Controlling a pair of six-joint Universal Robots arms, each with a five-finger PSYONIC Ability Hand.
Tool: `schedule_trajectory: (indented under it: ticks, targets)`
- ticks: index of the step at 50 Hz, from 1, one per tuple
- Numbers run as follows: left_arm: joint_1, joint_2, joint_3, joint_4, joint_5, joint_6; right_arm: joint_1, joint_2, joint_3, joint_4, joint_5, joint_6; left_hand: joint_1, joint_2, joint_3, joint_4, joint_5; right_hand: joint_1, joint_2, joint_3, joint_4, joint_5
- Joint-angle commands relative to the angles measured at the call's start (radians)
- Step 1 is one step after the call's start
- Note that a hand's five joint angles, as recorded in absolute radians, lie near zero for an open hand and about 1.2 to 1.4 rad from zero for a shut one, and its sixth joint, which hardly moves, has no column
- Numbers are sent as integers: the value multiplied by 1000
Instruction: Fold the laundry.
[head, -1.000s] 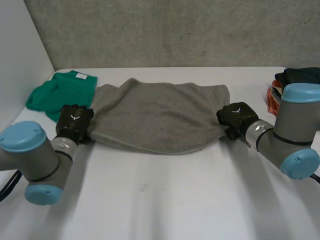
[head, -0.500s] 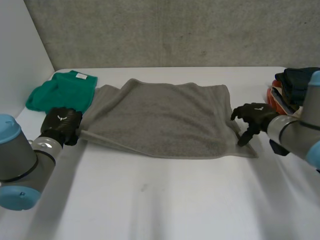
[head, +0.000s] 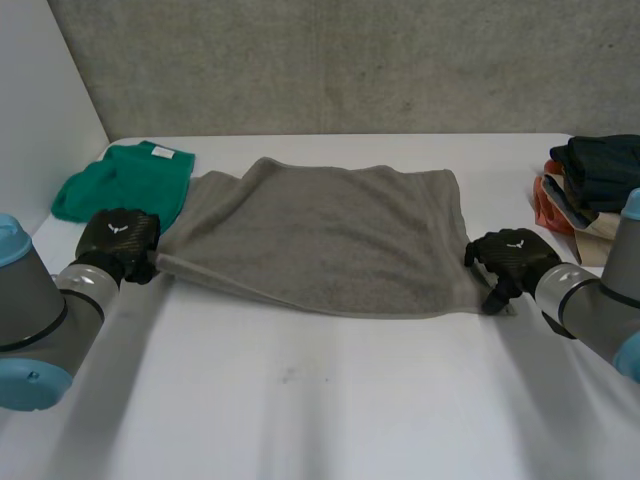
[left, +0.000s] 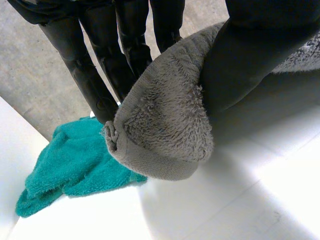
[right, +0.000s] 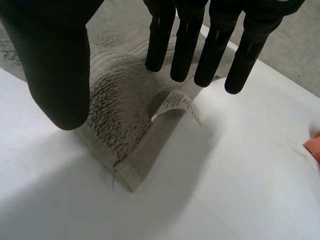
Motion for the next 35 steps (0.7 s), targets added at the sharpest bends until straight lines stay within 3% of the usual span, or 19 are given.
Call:
schedule_trajectory:
  ticks: [1, 3, 7, 15, 18, 24, 28, 31, 35]
  targets:
    - [-2, 2, 5, -14, 0, -12, 18, 73, -72, -7, 4, 11, 247, 201, 205, 197, 232, 180, 177, 173, 176, 169]
    - [0, 3, 4, -20, 0, -18, 20, 82, -85, -6, 4, 11, 247, 201, 205, 197, 232, 294, 291, 287, 290, 283]
    - [-2, 11, 4, -41, 0, -34, 17, 89, -98, -10, 4, 17, 247, 201, 205, 197, 232, 831, 828, 824, 827, 820]
    - [0, 51, -21, -162, 1, -18, -17, -43, -54, 46, 6, 5, 247, 201, 205, 197, 232, 832, 829, 825, 829, 821]
    - [0, 94, -47, -285, 8, 46, -43, -117, -13, 167, 12, -108, 247, 201, 205, 197, 232, 832, 829, 825, 829, 821]
    - [15, 230, -143, -599, 12, 282, -115, -236, 104, 540, 86, -547, 247, 201, 205, 197, 232, 832, 829, 825, 829, 821]
    - [20, 298, -194, -777, 15, 390, -137, -301, 182, 628, 121, -690, 247, 201, 205, 197, 232, 832, 829, 825, 829, 821]
    - [15, 321, -208, -793, 43, 407, -122, -330, 205, 619, 122, -702, 247, 201, 205, 197, 232, 832, 829, 825, 829, 821]
    - [-17, 307, -182, -695, 80, 385, -94, -315, 181, 590, 110, -676, 247, 201, 205, 197, 232, 832, 829, 825, 829, 821]
